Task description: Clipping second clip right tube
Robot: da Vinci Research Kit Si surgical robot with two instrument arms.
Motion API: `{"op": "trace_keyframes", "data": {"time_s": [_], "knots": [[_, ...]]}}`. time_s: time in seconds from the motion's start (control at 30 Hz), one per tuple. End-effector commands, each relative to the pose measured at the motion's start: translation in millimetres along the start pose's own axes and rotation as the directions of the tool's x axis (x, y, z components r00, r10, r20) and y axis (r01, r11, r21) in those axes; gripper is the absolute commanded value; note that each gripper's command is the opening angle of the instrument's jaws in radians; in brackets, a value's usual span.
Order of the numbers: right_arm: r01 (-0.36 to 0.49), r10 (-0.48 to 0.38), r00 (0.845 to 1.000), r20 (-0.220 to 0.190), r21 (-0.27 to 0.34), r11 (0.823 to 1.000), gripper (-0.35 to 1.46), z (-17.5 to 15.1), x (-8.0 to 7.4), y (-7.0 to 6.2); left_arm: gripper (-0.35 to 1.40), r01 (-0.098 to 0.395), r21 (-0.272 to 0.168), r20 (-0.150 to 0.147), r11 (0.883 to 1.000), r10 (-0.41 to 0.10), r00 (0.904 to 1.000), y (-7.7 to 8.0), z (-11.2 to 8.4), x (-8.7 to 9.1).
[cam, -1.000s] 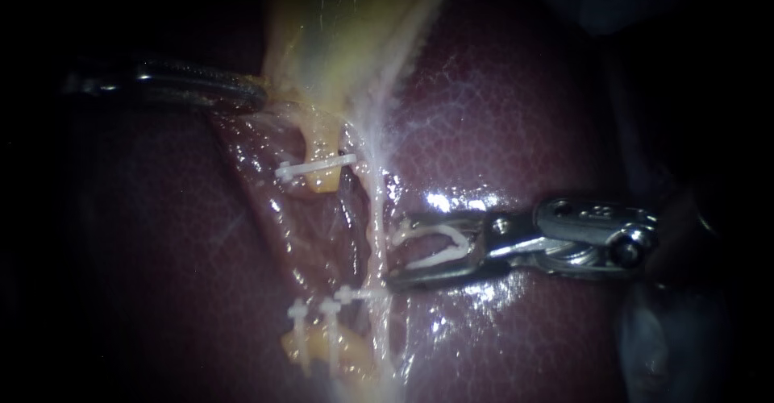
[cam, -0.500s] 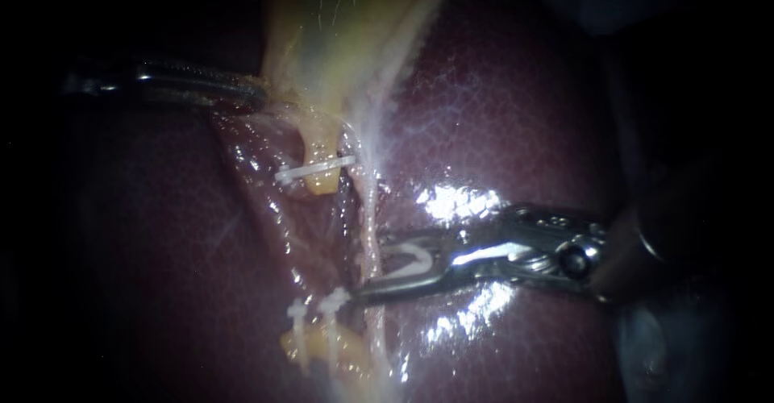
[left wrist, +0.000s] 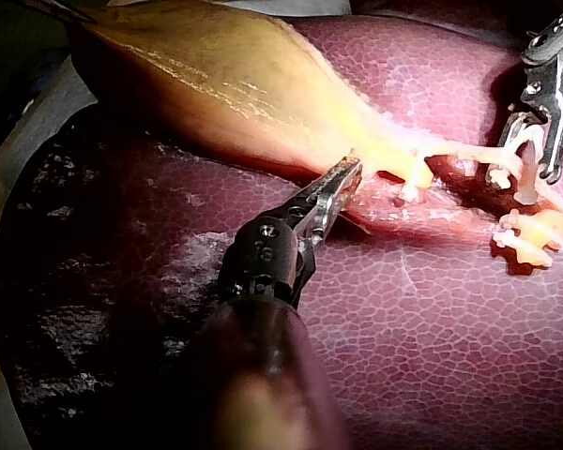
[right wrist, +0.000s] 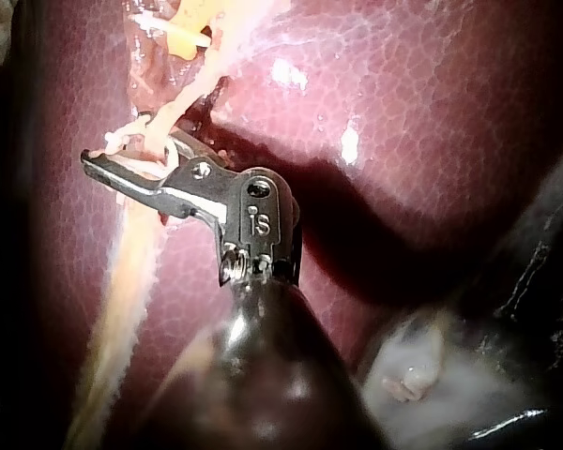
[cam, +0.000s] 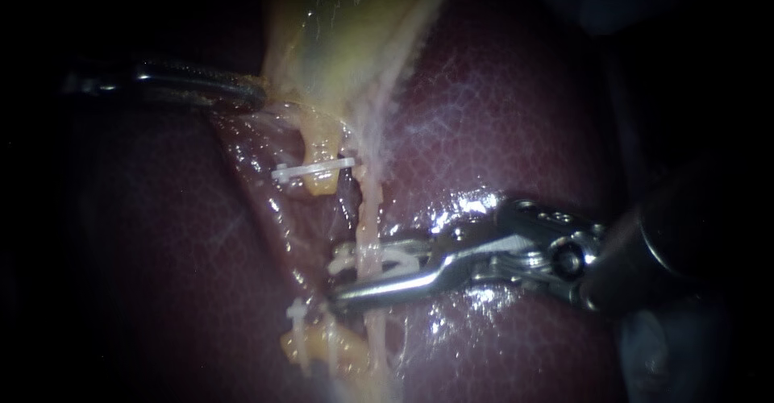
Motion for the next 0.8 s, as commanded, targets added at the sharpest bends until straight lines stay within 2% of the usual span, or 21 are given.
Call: {"op": "trace_keyframes", "data": {"time_s": [0.03,0.2,0.43,0.63,0.8], "knots": [[-0.005,0.005,1.0,0.001,0.0,1.0,0.44,0.0,0.0,-0.1,-0.35,-0.001,-0.002,0.0,1.0,0.001,1.0,0.0,0.0,0.0],[-0.017,0.017,1.0,-0.001,0.003,1.0,0.39,-0.3,0.1,0.0,-0.35,-0.001,-0.002,0.0,1.0,0.001,1.0,0.0,0.0,0.0],[-0.046,0.046,0.999,-0.002,0.003,0.999,0.14,-0.8,0.1,0.5,-0.35,-0.001,-0.002,0.0,1.0,0.001,1.0,0.0,0.0,0.0],[-0.063,0.063,0.998,0.003,0.027,0.998,-0.35,-0.8,0.2,0.5,-0.35,-0.001,-0.002,0.0,1.0,0.001,1.0,0.0,0.0,0.0],[-0.062,0.062,0.998,0.006,0.031,0.998,-0.35,-0.6,0.7,0.4,-0.35,-0.001,-0.002,0.0,1.0,0.001,1.0,0.0,0.0,0.0]]}}
